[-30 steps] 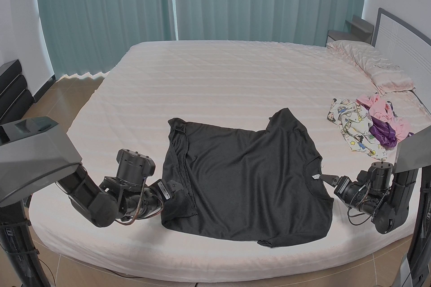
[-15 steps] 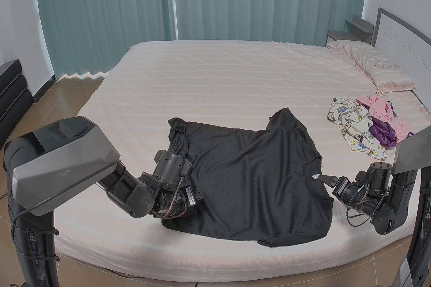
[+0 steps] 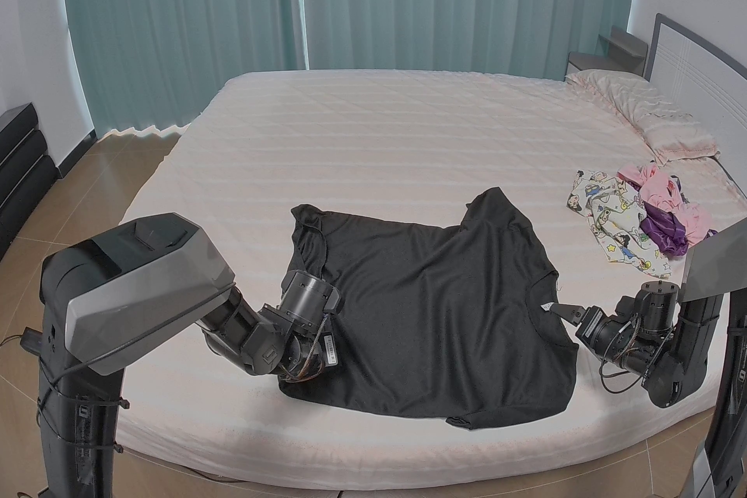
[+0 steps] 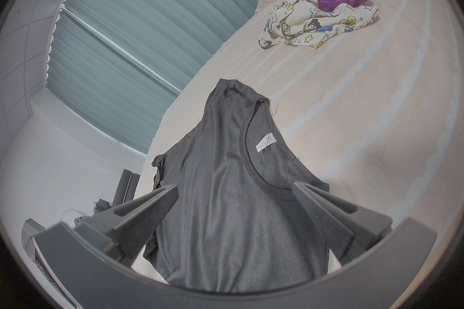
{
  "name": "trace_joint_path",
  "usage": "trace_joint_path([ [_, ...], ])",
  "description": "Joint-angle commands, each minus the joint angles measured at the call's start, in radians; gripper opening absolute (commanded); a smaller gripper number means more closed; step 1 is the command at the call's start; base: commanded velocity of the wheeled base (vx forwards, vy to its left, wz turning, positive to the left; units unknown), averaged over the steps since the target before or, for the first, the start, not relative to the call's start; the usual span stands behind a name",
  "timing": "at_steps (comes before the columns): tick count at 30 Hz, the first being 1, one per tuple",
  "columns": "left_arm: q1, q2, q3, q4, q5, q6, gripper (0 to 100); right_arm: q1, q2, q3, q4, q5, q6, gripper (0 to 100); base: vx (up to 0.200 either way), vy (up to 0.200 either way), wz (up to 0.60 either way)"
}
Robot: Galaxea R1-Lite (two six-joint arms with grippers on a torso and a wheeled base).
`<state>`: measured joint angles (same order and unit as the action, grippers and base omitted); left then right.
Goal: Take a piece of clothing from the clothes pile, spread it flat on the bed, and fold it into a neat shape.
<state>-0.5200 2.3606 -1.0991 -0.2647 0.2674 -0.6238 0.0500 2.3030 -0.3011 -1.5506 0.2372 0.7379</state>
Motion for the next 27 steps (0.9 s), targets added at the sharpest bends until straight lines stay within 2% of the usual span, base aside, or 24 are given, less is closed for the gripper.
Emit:
trace_joint_path([
  [1,0.005,0.023,-0.002,0.005,0.015,0.006,0,0.001,0.003,-0.001,0.0,0.001,0.0,100,0.0,0.0,0.0],
  [11,0.037,-0.084,0.059,0.015,0.029,0.003,0,0.001,0.003,0.0,0.0,0.002,0.002,100,0.0,0.0,0.0],
  [17,0.137,-0.181,0.151,0.012,0.003,0.001,0,-0.001,0.004,0.0,0.0,0.002,0.002,100,0.0,0.0,0.0],
  [22,0.252,-0.195,0.226,0.005,-0.099,-0.005,0,0.001,0.004,0.002,0.0,0.002,0.003,100,0.0,0.0,0.0],
  [27,0.316,-0.216,0.286,-0.007,-0.18,-0.013,0,0.001,0.006,0.002,0.0,0.004,0.003,100,0.0,0.0,0.0],
])
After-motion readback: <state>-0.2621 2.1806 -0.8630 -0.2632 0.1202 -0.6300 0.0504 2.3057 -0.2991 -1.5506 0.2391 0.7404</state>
